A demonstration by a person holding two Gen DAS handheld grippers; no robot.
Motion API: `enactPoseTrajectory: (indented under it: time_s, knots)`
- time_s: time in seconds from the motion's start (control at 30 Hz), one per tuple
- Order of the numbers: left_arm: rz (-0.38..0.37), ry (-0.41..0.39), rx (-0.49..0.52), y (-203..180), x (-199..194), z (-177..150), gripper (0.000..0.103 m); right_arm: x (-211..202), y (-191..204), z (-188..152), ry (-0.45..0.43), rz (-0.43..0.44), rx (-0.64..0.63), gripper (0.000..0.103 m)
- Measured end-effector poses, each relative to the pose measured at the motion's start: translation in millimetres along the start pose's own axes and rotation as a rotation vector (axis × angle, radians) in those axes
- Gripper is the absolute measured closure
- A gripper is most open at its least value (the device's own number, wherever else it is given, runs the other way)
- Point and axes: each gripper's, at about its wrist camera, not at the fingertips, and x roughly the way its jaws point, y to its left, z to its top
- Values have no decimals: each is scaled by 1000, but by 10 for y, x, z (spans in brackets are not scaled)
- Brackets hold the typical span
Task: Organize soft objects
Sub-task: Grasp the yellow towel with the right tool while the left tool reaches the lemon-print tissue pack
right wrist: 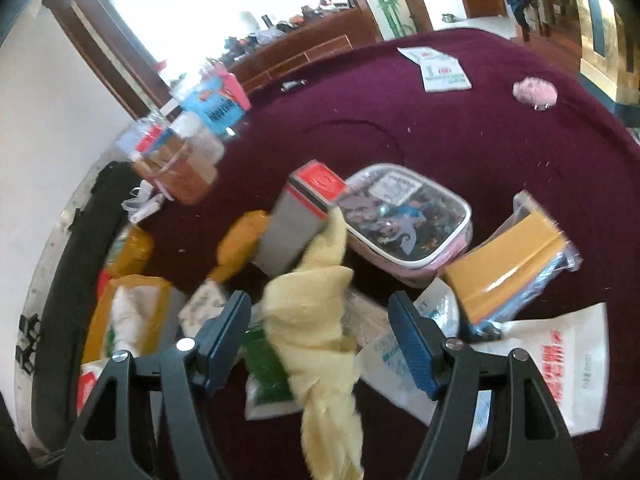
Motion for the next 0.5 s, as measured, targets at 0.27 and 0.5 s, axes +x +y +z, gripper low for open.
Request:
enactPoseTrajectory:
  time_s: [0.27,0.5]
  knots:
    - [38,51,-14,-184,398,460,25,-13,18,-20,17,57,-13,67]
    - [132,165,-81,-261,1082,977,25,-207,-113,-34,-43,169,53,68]
